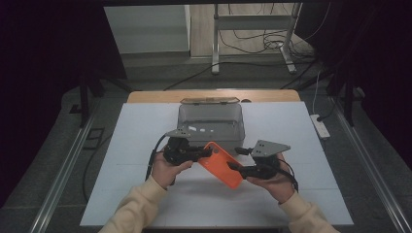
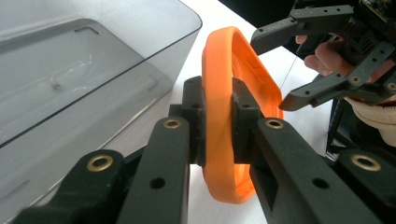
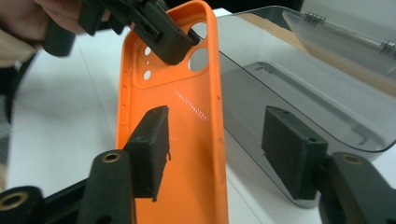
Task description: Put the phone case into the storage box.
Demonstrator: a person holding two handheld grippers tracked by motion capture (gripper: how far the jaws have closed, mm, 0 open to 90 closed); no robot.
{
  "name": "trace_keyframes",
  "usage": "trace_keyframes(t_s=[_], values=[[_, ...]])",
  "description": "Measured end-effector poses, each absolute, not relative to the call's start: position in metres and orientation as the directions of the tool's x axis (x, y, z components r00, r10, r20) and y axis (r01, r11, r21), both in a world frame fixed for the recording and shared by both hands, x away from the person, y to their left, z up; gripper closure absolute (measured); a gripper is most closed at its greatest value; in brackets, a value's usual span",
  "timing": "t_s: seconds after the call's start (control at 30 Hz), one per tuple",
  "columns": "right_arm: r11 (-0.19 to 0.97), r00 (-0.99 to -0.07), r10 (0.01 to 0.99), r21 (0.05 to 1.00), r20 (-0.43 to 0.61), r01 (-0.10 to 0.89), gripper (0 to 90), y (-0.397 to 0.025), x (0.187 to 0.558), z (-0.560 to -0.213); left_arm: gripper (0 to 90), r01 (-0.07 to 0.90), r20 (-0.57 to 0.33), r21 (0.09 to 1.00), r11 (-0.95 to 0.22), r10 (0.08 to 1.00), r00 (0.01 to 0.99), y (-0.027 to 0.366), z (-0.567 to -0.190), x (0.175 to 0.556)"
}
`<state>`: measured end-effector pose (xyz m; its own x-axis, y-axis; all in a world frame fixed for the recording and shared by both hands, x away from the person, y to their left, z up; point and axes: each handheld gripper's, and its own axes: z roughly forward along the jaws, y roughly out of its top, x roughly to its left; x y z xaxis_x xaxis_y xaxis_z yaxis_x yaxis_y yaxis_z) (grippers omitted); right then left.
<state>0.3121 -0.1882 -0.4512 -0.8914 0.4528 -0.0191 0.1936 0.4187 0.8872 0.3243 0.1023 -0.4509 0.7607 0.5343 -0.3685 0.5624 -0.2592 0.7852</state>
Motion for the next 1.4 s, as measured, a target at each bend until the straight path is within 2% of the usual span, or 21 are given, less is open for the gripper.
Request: trace_keyframes(t_s=[0.23, 0.77, 1.4], values=[[0.375, -0.899, 0.432, 0.892, 0.071, 0.251, 32.9, -0.191, 0.317, -0.455, 80.5, 0.559, -0.365, 0.788, -0.256, 0.537, 0.76, 0.105, -0.451, 0.325], [0.252, -0.868, 0.424, 0.887, 0.258, 0.386, 30.8, -0.201, 0.328, -0.463, 80.6, 0.537, -0.343, 0.802, -0.261, 0.535, 0.772, 0.107, -0.451, 0.324], [0.252, -0.862, 0.413, 0.873, 0.293, 0.418, 30.9, -0.197, 0.329, -0.468, 80.6, 0.522, -0.33, 0.811, -0.265, 0.529, 0.782, 0.103, -0.452, 0.322]])
